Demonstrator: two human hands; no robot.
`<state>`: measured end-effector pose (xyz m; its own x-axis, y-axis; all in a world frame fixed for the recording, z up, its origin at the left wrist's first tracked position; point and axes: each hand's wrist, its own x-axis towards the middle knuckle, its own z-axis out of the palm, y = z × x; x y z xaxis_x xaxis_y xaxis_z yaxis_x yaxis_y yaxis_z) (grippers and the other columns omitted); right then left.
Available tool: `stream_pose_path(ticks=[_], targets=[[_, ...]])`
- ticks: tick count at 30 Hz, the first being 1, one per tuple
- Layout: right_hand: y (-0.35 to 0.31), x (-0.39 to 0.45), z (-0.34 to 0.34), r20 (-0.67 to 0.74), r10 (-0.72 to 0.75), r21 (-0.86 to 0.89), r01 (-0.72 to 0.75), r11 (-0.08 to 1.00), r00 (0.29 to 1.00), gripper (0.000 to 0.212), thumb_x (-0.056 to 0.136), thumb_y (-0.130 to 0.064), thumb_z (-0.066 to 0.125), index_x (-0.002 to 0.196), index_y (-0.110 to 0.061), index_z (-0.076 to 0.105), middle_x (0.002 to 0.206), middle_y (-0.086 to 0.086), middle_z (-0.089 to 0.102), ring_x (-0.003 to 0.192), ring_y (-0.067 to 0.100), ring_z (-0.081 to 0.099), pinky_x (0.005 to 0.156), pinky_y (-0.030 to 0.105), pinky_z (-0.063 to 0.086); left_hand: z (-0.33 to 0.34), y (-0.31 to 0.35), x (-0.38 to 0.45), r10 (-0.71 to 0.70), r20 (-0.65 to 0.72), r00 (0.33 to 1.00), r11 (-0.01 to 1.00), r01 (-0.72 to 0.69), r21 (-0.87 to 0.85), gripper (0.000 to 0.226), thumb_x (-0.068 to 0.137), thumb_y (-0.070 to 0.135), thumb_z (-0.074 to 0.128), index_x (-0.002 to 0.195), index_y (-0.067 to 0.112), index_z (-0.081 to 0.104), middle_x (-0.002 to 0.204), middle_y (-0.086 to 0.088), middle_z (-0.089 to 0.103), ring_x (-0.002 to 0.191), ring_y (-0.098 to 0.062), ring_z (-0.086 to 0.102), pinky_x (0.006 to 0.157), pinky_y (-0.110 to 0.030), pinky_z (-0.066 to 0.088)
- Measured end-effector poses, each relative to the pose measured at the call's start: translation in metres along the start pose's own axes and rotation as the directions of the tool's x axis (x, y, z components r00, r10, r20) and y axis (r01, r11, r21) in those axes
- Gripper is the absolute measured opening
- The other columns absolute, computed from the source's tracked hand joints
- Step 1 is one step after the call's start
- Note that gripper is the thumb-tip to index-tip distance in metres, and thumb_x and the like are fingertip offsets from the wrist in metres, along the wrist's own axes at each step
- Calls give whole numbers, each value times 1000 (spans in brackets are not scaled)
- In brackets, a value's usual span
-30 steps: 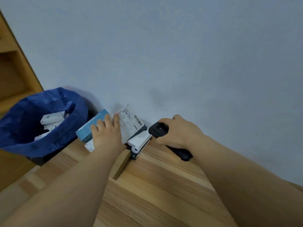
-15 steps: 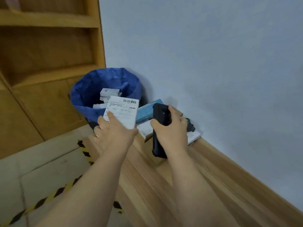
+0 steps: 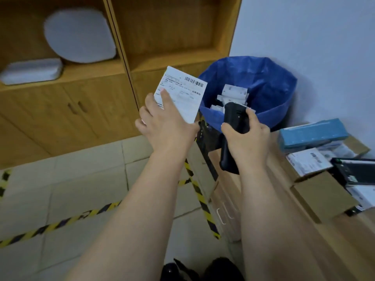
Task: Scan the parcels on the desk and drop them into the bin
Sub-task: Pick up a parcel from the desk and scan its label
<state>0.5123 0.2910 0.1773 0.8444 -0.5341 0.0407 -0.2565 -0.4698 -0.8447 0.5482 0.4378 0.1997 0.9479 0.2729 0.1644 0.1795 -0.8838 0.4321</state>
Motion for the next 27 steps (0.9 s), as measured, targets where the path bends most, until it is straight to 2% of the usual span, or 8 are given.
stream_pose_path(ticks=[5, 10, 19, 27], targets=[[-28, 29, 59, 56, -45, -15, 46, 999, 997, 73, 86, -45, 67, 151, -41, 34, 131, -6, 33, 99, 8, 37, 83, 25, 32, 6, -31, 60, -81, 27, 996, 997, 81, -8, 113, 69, 53, 76, 156, 25, 10, 157, -9, 12, 140, -34, 19, 110, -50, 19], [-49, 91, 113, 92, -94, -37, 98, 995, 991, 75, 84, -47, 66, 151, -39, 33, 139, -1, 34, 104, 10, 39, 83, 28, 33, 31, -44, 127, -121, 58, 991, 993, 121, -4, 112, 70, 54, 75, 156, 23, 11, 156, -9, 14, 137, -36, 22, 109, -50, 20], [-90, 244, 199, 163, -134, -20, 139, 990, 977, 77, 84, -48, 65, 152, -40, 31, 138, -1, 34, 105, 11, 41, 84, 30, 35, 83, -6, 286, -143, 61, 988, 990, 142, 20, 112, 70, 56, 75, 155, 24, 10, 155, -9, 14, 138, -36, 21, 110, -51, 20], [-101, 343, 248, 103, -26, -59, 33, 998, 994, 77, 83, -50, 66, 152, -41, 31, 137, -2, 34, 116, 20, 52, 86, 31, 36, 133, 29, 396, -79, 145, 986, 997, 75, 27, 112, 70, 56, 75, 156, 25, 10, 156, -9, 14, 138, -36, 20, 110, -52, 20]])
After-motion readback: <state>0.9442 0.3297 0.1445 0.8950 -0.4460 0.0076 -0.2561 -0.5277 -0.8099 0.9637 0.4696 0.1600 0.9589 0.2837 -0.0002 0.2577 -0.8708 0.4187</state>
